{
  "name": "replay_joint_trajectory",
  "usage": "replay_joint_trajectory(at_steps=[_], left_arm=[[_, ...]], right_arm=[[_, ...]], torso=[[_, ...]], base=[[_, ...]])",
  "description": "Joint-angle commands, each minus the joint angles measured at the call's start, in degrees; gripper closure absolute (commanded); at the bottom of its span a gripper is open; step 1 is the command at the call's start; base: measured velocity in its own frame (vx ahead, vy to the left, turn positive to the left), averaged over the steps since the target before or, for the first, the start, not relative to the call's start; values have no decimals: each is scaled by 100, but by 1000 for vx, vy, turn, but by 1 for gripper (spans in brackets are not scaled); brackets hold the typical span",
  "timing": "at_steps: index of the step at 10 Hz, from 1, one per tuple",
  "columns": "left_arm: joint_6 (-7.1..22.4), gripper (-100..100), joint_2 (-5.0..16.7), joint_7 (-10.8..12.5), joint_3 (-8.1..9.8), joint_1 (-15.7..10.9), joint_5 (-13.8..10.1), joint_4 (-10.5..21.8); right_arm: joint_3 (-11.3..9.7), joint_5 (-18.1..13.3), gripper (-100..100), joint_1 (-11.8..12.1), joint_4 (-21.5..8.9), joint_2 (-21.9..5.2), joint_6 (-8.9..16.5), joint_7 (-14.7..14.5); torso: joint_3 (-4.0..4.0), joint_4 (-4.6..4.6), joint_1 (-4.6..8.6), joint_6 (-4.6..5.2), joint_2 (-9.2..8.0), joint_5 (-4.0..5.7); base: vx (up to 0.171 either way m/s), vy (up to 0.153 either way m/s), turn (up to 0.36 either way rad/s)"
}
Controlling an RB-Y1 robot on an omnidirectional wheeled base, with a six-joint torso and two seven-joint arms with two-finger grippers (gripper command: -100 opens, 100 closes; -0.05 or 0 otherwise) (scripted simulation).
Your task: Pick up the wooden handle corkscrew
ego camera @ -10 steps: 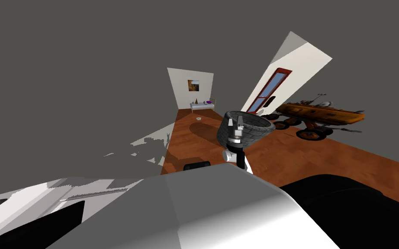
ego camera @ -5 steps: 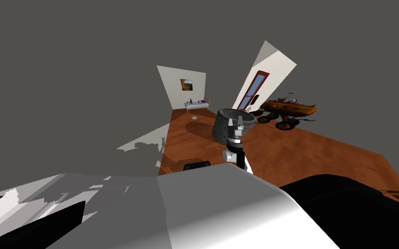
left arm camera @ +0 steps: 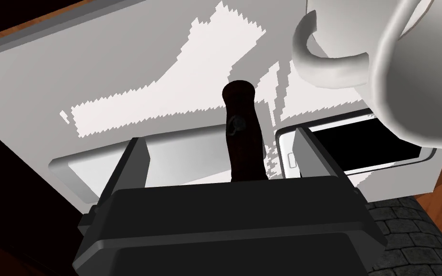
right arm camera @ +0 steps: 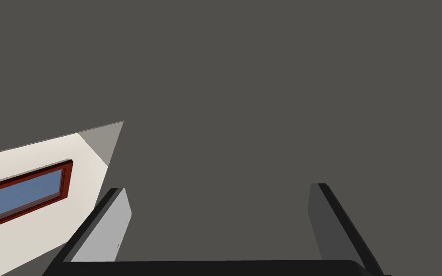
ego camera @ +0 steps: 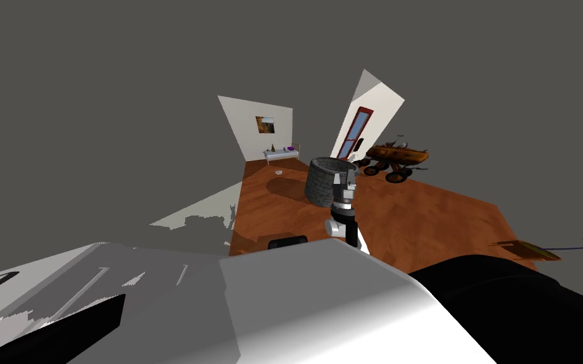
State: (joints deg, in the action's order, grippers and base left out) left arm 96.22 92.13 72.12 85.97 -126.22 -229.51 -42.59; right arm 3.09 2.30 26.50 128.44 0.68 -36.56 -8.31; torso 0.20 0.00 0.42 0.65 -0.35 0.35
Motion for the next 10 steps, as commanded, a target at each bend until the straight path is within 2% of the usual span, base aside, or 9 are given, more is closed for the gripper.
replay_joint_trajectory(at_steps=[1,3,4,5,9,10], left_arm=[[3,-100,75,286,136,54,36,142],[3,-100,75,504,136,54,36,142],[1,-100,63,427,131,52,34,127],[1,100,65,452,132,52,35,128],[3,100,61,448,133,51,33,130],[3,0,62,449,133,51,33,129]], right_arm=[[0,0,0,0,0,0,0,0],[-1,0,0,-1,0,0,0,0],[0,0,0,0,0,0,0,0],[0,0,0,0,0,0,0,0],[1,0,0,1,0,-1,0,0],[1,0,0,1,0,-1,0,0]], torso=[[0,0,0,0,0,0],[5,-1,10,5,-12,3],[0,0,-3,-1,1,0],[-11,5,-12,1,19,-3],[-19,8,-22,-3,30,-8],[-19,9,-22,-2,31,-8]], base=[[-128,-67,-310],[-118,-47,-117],[-22,-8,12],[-6,-3,-11],[0,0,1],[0,0,0]])
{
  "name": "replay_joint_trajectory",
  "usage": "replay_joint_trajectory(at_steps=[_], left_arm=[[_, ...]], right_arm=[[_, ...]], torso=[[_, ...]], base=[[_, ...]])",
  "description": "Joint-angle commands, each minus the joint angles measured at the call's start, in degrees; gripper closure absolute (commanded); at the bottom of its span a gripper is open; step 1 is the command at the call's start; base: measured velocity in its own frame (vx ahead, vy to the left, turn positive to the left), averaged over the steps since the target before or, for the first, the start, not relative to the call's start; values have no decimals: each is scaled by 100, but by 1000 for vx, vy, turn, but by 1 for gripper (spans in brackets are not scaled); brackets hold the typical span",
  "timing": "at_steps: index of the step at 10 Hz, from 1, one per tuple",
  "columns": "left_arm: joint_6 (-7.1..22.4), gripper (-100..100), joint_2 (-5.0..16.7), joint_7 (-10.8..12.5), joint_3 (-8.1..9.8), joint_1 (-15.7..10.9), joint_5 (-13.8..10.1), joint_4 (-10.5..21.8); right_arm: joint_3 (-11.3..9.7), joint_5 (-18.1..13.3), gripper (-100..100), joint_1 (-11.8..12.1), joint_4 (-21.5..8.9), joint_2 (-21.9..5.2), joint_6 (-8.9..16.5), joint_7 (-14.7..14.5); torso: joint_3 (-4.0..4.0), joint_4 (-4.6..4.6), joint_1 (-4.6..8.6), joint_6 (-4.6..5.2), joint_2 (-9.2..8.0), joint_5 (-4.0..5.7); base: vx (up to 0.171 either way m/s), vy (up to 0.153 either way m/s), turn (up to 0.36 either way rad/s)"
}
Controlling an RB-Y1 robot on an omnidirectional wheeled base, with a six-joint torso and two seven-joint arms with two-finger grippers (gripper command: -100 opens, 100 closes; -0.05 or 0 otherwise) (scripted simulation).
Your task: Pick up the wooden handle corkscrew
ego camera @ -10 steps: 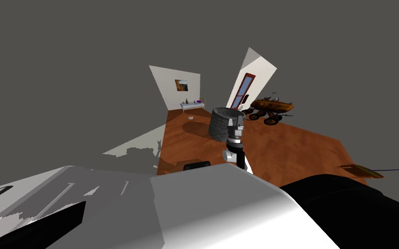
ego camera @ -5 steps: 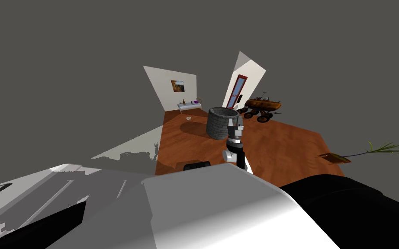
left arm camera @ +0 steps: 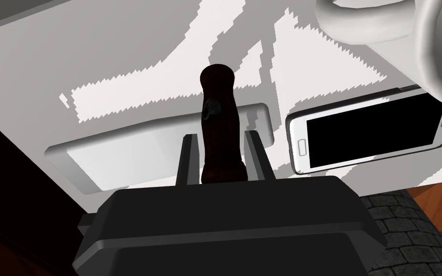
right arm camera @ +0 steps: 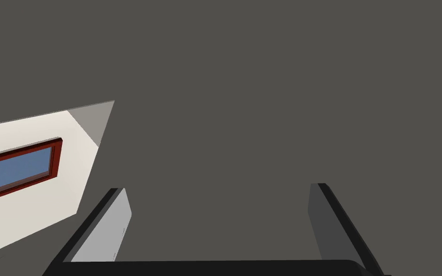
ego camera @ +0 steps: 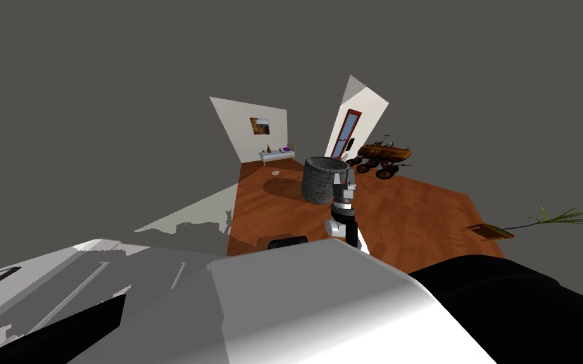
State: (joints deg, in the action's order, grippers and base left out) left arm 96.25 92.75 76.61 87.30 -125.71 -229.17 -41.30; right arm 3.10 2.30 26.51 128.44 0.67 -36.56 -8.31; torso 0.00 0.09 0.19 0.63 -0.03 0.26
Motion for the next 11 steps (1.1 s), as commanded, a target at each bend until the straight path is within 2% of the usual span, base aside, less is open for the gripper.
replay_joint_trajectory(at_steps=[1,2,3,4,5,6,8,9,10,11], left_arm=[[-2,100,-60,-286,-130,-49,-32,-128],[-2,100,-60,-370,-130,-49,-32,-128],[-5,100,-134,-560,-264,-101,-67,-269],[-5,100,-134,-711,-264,-101,-67,-269],[-5,100,-134,-794,-264,-101,-67,-269],[-7,100,-207,-1000,-397,-154,-102,-410],[-7,100,-207,-1219,-397,-154,-102,-410],[-9,100,-281,-1428,-530,-206,-136,-551],[-9,100,-281,-1588,-530,-206,-136,-551],[-9,100,-281,-1644,-530,-206,-136,-551]], right_arm=[[0,0,0,0,0,0,0,0],[2,0,0,3,0,-1,0,0],[1,0,0,3,0,-1,-1,0],[3,0,0,5,1,-1,-1,0],[1,0,0,2,0,-1,-1,0],[0,0,0,0,0,-1,0,0],[1,0,0,2,0,-1,0,0],[0,0,0,0,0,-1,0,0],[2,0,0,3,0,-1,0,0],[1,0,0,2,0,-1,0,0]], torso=[[0,0,0,0,0,0],[-12,2,-20,-21,28,-1],[-28,10,-25,-8,51,-7],[-42,14,-34,-18,77,-6],[-48,21,-31,7,80,-9],[-37,18,-19,17,56,-6],[-31,13,-19,-2,52,-4],[-24,12,-16,11,36,-5],[-24,9,-18,-13,43,-2],[-27,12,-20,-2,44,-4]], base=[[137,72,299],[201,71,299],[266,91,439],[222,62,190],[75,14,-58],[139,25,260],[112,30,145],[135,37,297],[156,36,273],[83,1,-4]])
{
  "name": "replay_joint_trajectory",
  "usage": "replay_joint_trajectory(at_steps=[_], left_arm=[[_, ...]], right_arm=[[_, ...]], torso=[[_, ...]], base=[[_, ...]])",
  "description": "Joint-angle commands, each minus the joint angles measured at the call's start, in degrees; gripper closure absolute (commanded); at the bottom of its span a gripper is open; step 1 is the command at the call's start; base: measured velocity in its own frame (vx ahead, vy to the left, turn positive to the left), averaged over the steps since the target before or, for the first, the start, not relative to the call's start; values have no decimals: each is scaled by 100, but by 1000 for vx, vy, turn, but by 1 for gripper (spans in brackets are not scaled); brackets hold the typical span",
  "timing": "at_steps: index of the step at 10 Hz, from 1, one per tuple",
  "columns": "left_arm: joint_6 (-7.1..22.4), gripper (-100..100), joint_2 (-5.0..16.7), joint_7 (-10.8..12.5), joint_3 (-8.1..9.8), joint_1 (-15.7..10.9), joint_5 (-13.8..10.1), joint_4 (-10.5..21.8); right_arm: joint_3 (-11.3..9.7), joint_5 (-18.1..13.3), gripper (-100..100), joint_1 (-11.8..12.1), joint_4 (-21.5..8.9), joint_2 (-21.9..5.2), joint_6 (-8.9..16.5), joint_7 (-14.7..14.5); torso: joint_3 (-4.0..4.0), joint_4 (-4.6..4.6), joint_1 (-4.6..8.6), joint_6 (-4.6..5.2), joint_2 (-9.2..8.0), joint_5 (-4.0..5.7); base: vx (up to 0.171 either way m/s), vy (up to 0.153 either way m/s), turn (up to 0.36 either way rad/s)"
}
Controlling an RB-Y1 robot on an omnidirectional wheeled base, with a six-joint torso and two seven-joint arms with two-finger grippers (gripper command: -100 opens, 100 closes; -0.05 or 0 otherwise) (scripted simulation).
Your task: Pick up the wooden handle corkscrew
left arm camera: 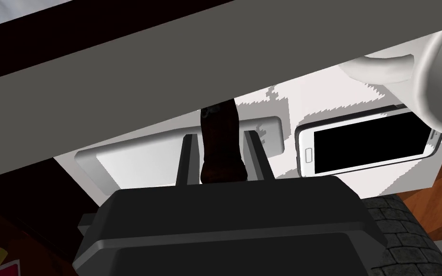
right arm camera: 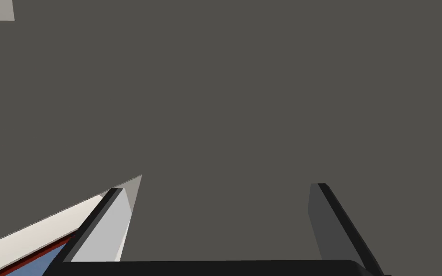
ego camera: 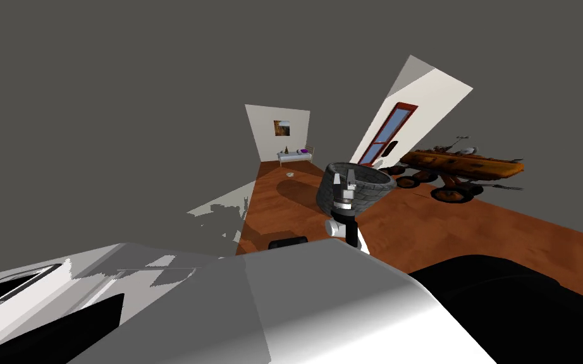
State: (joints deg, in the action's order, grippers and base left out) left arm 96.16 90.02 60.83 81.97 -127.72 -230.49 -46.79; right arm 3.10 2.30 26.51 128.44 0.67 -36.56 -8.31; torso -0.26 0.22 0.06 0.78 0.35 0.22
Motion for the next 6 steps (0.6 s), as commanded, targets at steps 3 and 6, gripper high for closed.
replay_joint_trajectory(at_steps=[3,6], left_arm=[[-2,100,-81,-490,-132,-57,-39,-143],[-4,100,-155,-915,-265,-110,-74,-284]], right_arm=[[1,0,0,2,0,0,0,0],[1,0,0,2,0,-1,0,0]], torso=[[-10,3,5,-11,20,2],[-9,2,-10,-8,17,-1]], base=[[145,5,176],[138,27,179]])
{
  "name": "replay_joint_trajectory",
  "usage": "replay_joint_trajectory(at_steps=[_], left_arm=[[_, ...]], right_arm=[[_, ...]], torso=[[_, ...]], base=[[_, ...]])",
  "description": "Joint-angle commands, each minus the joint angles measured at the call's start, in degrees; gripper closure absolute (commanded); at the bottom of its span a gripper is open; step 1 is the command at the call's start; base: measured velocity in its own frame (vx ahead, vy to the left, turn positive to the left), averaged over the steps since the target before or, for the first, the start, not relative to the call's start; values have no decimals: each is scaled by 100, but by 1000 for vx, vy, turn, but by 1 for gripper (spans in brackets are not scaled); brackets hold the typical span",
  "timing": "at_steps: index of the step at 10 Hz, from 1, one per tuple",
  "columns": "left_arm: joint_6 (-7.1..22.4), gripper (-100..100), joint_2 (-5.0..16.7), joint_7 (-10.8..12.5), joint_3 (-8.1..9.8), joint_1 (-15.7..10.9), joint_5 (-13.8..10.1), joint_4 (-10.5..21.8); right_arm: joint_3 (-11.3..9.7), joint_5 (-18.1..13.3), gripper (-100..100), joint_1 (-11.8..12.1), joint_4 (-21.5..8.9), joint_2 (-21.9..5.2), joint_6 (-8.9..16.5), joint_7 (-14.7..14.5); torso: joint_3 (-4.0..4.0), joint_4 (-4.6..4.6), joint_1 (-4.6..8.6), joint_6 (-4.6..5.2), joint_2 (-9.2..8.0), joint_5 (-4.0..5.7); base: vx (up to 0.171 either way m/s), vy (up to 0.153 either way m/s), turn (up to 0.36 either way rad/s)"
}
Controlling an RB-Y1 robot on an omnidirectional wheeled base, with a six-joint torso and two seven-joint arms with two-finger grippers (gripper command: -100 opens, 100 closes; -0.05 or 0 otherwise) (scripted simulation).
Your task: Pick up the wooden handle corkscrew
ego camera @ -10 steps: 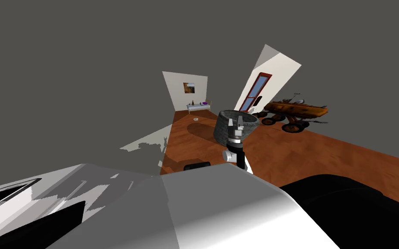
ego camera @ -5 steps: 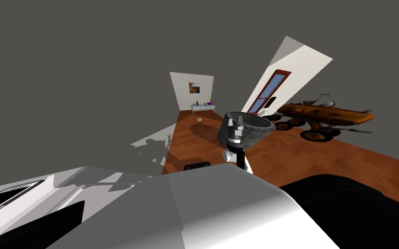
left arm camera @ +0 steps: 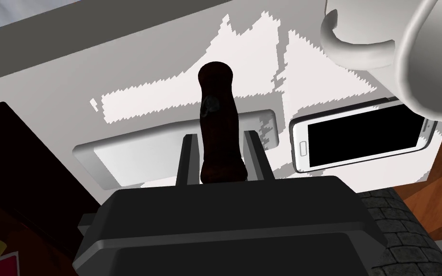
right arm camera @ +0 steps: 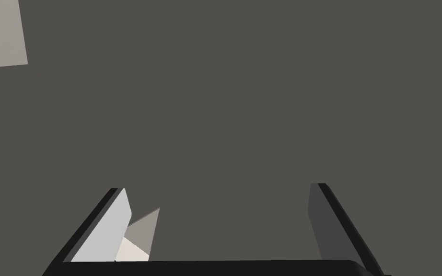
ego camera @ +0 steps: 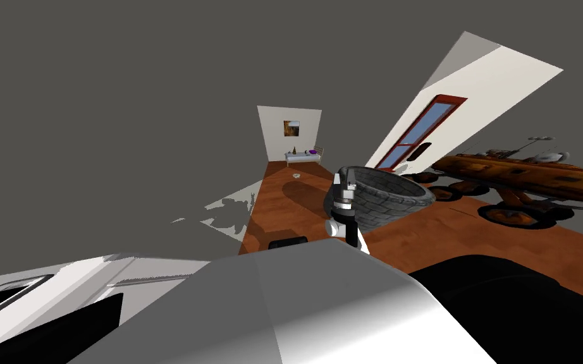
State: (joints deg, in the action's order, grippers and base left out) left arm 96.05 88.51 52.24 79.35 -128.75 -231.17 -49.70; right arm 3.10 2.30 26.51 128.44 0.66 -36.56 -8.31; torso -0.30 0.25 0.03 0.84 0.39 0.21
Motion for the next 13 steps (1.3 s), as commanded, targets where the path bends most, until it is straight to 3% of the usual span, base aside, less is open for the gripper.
replay_joint_trajectory(at_steps=[1,3,4,6,7,9,10,11,12,13], left_arm=[[4,100,-77,-286,-136,-60,-41,-134],[4,100,-77,-480,-136,-60,-41,-134],[2,100,-151,-705,-270,-112,-76,-275],[2,100,-151,-905,-270,-112,-76,-275],[-1,100,-224,-1129,-403,-164,-111,-416],[-1,100,-224,-1330,-403,-164,-111,-416],[-3,100,-298,-1562,-537,-217,-146,-557],[-3,100,-298,-1718,-537,-217,-146,-557],[-13,100,-295,-1605,-516,-206,-137,-562],[-13,0,-292,-1643,-522,-207,-137,-566]], right_arm=[[0,0,0,0,0,0,0,0],[1,0,0,2,0,0,0,0],[0,0,0,0,0,0,0,0],[0,0,0,1,0,0,0,0],[0,0,0,0,0,0,0,0],[1,0,0,1,0,0,0,0],[0,0,0,0,0,0,0,0],[1,0,0,3,0,-1,0,0],[1,0,0,1,0,0,0,0],[0,0,0,-1,0,0,0,0]], torso=[[0,0,0,0,0,0],[0,-2,10,-16,5,6],[4,-2,3,-2,-6,3],[-5,1,9,-7,12,3],[0,0,8,2,-1,4],[-3,0,13,-10,8,5],[1,0,7,4,-4,5],[2,-4,5,-22,4,6],[-2,0,5,-8,6,4],[5,-1,1,1,-11,3]], base=[[138,-25,259],[121,1,148],[162,16,328],[128,-20,92],[148,-7,316],[125,-21,125],[146,4,311],[164,-9,241],[58,-9,33],[9,-3,-7]])
